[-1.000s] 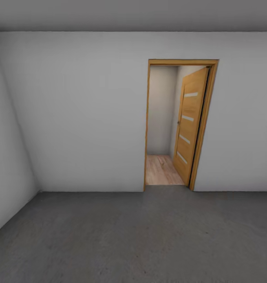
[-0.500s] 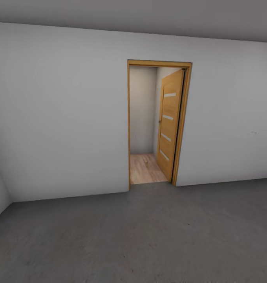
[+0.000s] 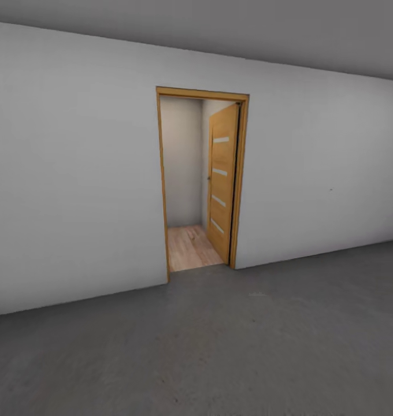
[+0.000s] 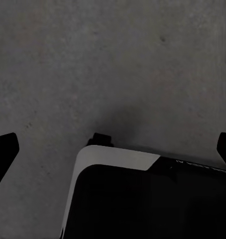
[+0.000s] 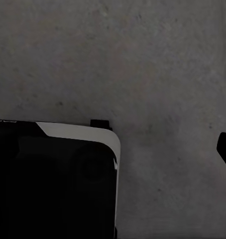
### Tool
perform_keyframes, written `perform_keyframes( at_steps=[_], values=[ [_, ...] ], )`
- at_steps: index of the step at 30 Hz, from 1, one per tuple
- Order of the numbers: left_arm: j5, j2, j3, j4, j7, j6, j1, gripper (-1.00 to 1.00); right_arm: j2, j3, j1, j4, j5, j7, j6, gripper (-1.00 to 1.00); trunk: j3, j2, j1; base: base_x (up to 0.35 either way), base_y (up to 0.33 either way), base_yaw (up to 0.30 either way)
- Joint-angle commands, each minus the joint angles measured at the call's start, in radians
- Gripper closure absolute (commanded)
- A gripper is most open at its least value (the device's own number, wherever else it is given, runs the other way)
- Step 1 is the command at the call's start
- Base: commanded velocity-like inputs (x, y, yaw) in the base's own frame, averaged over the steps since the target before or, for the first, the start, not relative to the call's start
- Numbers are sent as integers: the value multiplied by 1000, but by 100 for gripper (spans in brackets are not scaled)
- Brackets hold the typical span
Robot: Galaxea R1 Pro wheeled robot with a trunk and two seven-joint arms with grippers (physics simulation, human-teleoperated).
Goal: Move the two storage containers from the living room to the garage. In the garage, place one container on the floor and stack the other container on top of it (either order is fine).
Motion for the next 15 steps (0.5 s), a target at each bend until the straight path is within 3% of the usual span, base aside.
perform_keyframes(
  at_steps=[1,15],
  values=[
    [5,-1,0,0,1,-3,-1,-100,1,8,-2,3,-8,0,-5,-100,-2,-1,0,0,0,-300],
    [5,0,1,0,1,-6,-1,-100,0,8,-2,3,-8,0,-5,-100,-2,-1,0,2,0,-300]
  ],
)
